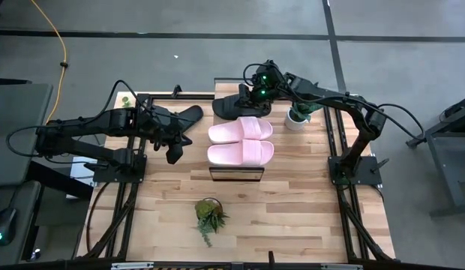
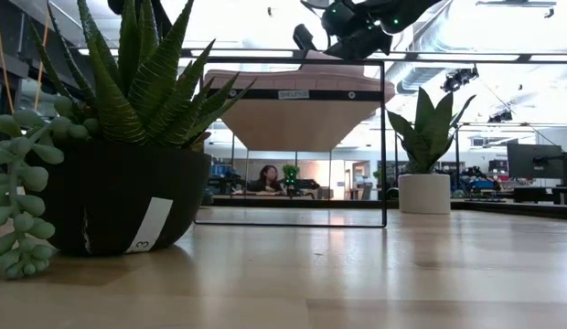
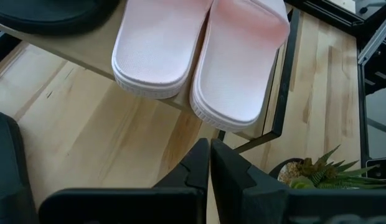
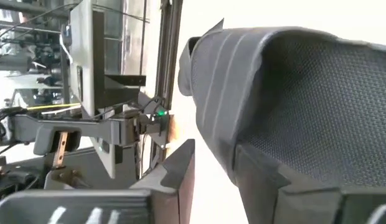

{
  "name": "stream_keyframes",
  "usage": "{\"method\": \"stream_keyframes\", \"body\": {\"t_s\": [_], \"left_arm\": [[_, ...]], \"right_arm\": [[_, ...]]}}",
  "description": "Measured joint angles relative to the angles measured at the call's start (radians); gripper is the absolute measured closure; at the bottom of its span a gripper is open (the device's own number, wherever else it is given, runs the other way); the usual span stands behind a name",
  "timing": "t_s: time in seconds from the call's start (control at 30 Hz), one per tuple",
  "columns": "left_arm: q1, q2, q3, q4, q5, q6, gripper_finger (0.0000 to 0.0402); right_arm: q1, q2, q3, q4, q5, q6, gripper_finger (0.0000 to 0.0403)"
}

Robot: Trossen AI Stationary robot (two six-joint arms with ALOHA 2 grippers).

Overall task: Pick and place slides into the shelf
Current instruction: Put the bottom black slide on the shelf

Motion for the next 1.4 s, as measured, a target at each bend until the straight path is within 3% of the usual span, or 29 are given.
{"method": "stream_keyframes", "body": {"t_s": [0.27,0.8,1.13,1.2,1.4], "left_arm": [[0.0,0.0,0.0,0.0,-0.001,0.0,0.0396],[0.0,0.0,0.0,-0.001,-0.004,0.0,0.0396],[0.006,0.007,0.0,0.086,-0.206,-0.001,0.0396],[0.041,0.015,0.0,0.13,-0.19,0.0,0.0396],[0.207,0.07,-0.001,0.244,0.015,-0.001,0.0396]], "right_arm": [[0.001,0.0,-0.002,-0.077,0.039,-0.03,0.0306],[-0.001,-0.014,-0.001,-0.069,0.085,-0.091,0.0306],[-0.022,-0.124,0.001,-0.11,0.196,-0.178,0.0306],[-0.031,-0.137,0.001,-0.133,0.194,-0.195,0.0306],[-0.057,-0.155,0.001,-0.18,0.186,-0.283,0.0319]]}}
